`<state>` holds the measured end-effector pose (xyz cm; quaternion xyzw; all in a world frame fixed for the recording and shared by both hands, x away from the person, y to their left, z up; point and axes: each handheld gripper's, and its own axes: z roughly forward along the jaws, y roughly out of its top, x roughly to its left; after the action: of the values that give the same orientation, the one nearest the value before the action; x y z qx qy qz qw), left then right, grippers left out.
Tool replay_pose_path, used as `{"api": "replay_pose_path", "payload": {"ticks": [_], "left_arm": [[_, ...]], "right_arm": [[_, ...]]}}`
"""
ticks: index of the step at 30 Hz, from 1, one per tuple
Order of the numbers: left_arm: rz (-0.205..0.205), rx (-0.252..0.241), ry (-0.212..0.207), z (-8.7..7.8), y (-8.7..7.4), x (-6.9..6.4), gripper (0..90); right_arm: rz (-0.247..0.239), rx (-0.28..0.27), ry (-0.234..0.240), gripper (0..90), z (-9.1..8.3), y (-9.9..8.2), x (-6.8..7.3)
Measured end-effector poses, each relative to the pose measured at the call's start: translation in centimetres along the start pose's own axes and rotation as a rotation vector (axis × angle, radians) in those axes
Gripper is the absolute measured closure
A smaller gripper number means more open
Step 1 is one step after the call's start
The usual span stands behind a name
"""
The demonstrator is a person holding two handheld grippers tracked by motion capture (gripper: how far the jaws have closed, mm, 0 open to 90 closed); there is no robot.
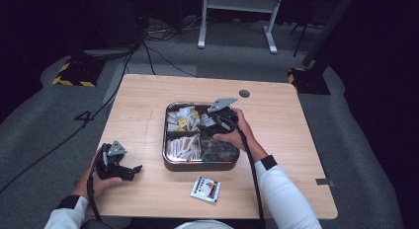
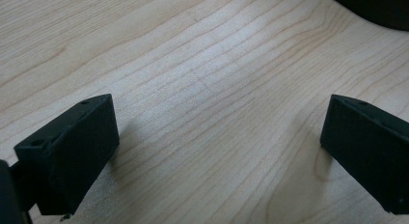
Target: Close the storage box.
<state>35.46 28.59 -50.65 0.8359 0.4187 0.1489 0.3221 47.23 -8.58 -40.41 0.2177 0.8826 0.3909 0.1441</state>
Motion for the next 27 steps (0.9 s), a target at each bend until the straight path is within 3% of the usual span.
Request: {"api": "replay_pose_path", "payload": {"ticks": [7, 10, 15, 27], "left_arm": [[-0.002, 0.0, 0.001, 0.0, 0.0, 0.0, 0.2], [-0.002, 0.0, 0.001, 0.0, 0.0, 0.0, 0.2], [-0.002, 0.0, 0.001, 0.0, 0.0, 0.0, 0.2], [-0.002, -0.001, 0.001, 0.0, 0.0, 0.0, 0.2]], "right_arm": [[-0.023, 0.017, -0.009, 27.3, -1.1, -0.4, 0.1], [-0.028, 0.017, 0.001, 28.0, -1.8, -0.6, 0.0], [-0.049, 0.029, -0.023, 27.9, -2.8, -1.1, -0.1], [-0.04, 0.026, -0.054, 27.5, -4.8, -2.5, -0.6]]}}
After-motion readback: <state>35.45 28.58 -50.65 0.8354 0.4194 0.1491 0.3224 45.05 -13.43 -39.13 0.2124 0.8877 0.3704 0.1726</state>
